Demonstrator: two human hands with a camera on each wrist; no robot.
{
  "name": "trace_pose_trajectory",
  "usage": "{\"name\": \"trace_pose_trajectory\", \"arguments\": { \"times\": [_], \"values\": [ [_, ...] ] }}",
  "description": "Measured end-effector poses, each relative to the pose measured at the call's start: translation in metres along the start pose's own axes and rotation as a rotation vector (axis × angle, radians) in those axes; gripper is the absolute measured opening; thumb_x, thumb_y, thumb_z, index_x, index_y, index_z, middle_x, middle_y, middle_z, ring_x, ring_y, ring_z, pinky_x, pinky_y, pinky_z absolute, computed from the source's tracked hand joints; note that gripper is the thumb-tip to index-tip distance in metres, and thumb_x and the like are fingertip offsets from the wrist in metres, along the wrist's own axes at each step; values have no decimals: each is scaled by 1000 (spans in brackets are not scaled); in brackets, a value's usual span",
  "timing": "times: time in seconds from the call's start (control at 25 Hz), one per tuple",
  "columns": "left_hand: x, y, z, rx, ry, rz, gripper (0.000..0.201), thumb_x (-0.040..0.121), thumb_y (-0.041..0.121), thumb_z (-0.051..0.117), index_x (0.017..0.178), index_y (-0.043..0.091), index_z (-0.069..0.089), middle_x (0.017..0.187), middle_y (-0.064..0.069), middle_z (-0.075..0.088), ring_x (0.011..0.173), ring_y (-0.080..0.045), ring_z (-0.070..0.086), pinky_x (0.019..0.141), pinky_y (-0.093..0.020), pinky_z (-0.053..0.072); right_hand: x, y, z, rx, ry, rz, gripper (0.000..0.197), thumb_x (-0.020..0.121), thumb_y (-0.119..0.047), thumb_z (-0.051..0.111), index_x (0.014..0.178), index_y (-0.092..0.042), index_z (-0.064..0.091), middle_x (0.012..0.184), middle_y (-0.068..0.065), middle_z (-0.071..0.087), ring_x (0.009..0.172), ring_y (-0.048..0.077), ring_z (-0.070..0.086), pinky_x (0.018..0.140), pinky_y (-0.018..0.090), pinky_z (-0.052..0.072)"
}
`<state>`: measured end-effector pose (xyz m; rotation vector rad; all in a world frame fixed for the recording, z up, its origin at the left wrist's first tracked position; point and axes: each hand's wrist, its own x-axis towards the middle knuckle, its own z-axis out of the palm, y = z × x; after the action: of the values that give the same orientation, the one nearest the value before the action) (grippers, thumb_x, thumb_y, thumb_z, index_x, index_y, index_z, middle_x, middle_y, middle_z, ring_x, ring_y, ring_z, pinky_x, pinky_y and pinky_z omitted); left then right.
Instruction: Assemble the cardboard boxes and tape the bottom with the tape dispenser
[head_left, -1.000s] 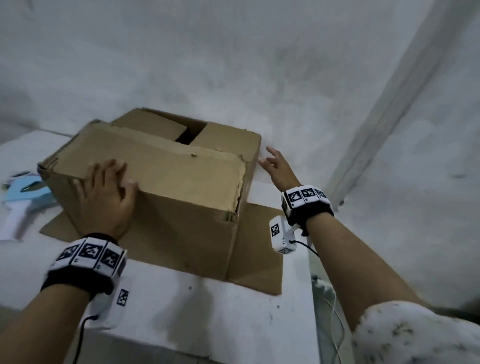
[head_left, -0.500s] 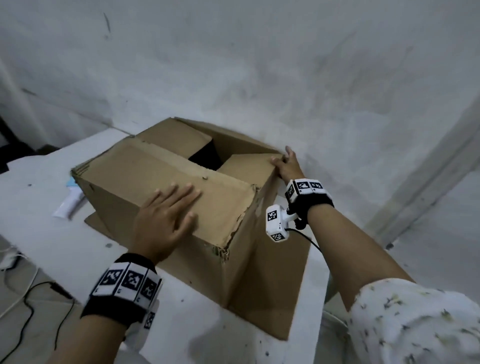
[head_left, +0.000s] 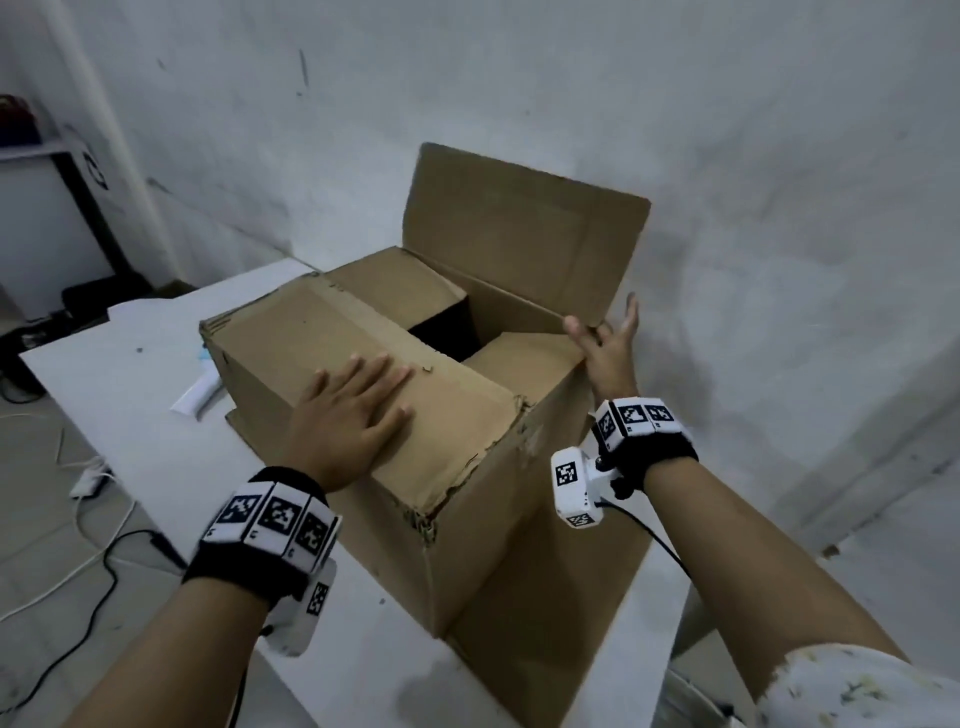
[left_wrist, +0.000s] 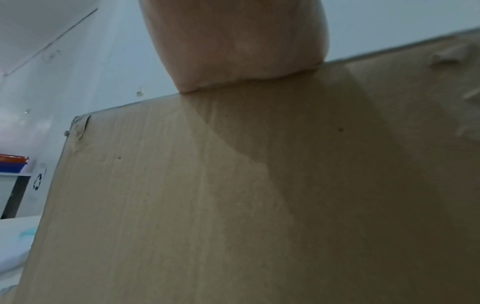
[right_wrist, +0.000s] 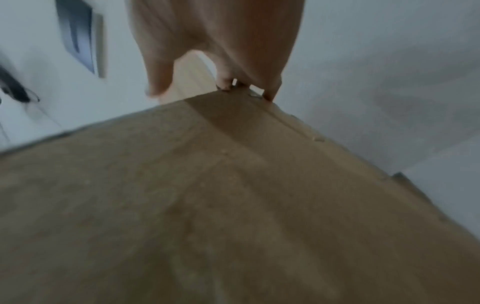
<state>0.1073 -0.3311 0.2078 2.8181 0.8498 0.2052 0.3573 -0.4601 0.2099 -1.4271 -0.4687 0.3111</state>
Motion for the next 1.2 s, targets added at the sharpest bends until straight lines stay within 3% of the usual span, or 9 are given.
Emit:
{"name": "trace_pose_trajectory", "arguments": {
  "times": [0.08,0.16,0.2,0.32,0.48,0.68,0.88,1.0,1.2],
  "values": [
    [-1,0,1,-35,26,-28,92,64,65,-10,147,35,12,159,7,10,148,-13,6,119,-37,2,-12,-3,2,136,-40,-59,79,78,-58,59,144,-32,23,151,9,32,135,21,39,113,32,27],
    [1,1,4,-57,68,-55,92,65,63,-9,148,31,16,158,6,14,147,-13,8,118,-36,2,-22,-3,2,67,-191,-62,85,61,-77,58,128,-25,52,134,5,52,120,15,53,105,25,41],
    [2,0,5,-65,89,-65,93,66,63,-9,148,29,18,158,5,16,147,-13,10,118,-35,3,-29,-2,2,-101,-262,-89,77,65,-75,55,122,-23,57,129,5,55,120,16,52,105,25,40],
    [3,0,5,-53,79,-64,94,65,63,-9,147,28,20,158,5,17,147,-13,12,118,-35,5,-31,13,-2,-948,-418,-316,56,84,-67,22,130,-44,45,150,-5,37,142,21,22,117,51,8],
    [4,4,2,-23,37,-65,87,71,63,-4,146,30,23,158,5,18,146,-14,14,118,-36,5,-23,-10,5,-1253,-578,-164,44,95,-48,32,139,-45,31,158,-7,14,146,26,4,115,58,-2],
    [4,4,2,-8,22,-46,73,80,55,7,146,30,24,158,4,18,146,-16,14,118,-38,6,-38,-24,12,-1405,-598,-85,45,98,-44,25,143,-43,20,159,0,6,146,31,2,113,60,-5],
    [5,-6,-2,-43,-30,82,74,81,61,11,146,29,25,158,5,18,146,-14,13,117,-40,7,-86,-50,45,-1390,-489,-209,46,98,-43,27,144,-34,27,158,1,17,146,23,11,114,57,0],
    [1,-32,-10,-176,-19,171,57,93,54,26,143,27,35,155,5,27,146,-14,16,117,-43,6,-108,-74,90,-1321,-445,-286,43,97,-40,35,139,-32,38,156,3,23,144,22,18,116,51,10],
    [-8,-133,-33,-253,142,97,42,95,33,44,136,23,46,149,-1,38,143,-19,24,118,-49,10,-147,-64,206,-1311,-568,-286,43,96,-22,44,138,-22,42,155,13,20,143,29,17,116,42,18]
  ]
}}
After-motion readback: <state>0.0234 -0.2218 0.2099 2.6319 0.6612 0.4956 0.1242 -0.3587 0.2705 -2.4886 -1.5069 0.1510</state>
